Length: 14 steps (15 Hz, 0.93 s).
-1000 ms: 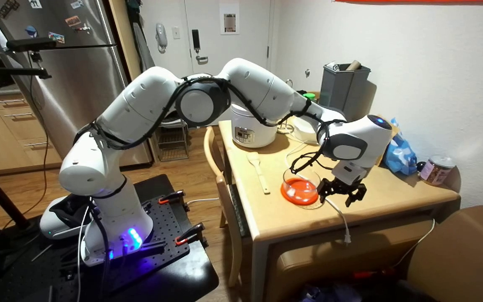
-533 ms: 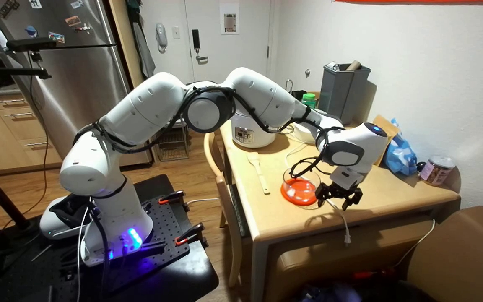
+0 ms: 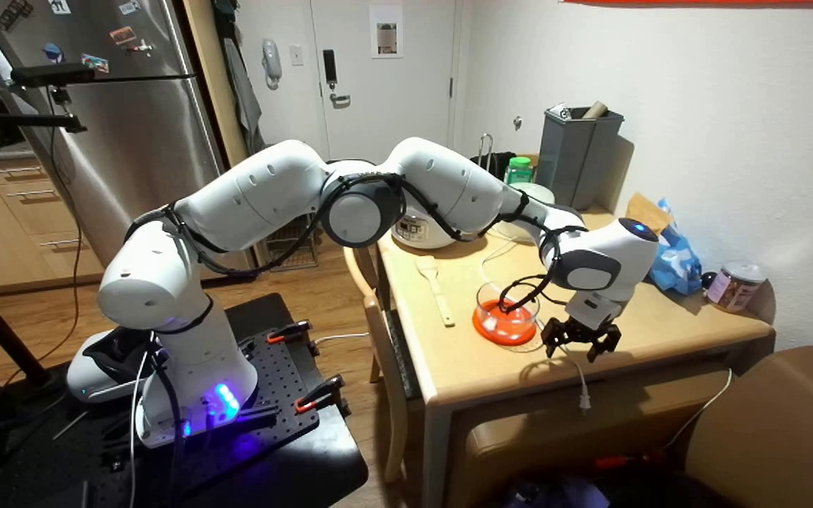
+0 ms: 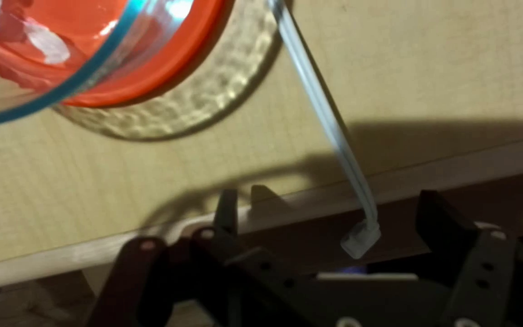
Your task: Put the cable for the cooker on the cooker
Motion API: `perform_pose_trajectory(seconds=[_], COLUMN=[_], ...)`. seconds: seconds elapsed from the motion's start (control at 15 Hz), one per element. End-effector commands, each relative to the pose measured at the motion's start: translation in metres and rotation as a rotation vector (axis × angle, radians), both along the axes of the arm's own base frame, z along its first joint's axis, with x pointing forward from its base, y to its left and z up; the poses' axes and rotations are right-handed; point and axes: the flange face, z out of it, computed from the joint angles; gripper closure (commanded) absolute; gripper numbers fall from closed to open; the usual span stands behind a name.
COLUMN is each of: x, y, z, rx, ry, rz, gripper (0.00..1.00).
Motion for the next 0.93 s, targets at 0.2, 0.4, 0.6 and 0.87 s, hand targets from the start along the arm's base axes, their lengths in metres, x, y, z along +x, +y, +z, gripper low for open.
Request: perform_pose_trajectory(seconds=[0.2, 0.4, 0.6, 0.87], x=[0.011, 0.009, 0.009, 0.009], y=[-0.004, 0.0, 0.0, -0.005], z=[0.0, -0.011, -0.014, -0.01], rx=[0.018, 0.033, 0.04, 0.035], ry=[-0.007, 0.015, 0.023, 0.014], rz=[0.008, 0.01, 0.008, 0.004], gripper=[0.4, 0.23, 0.52, 0.83])
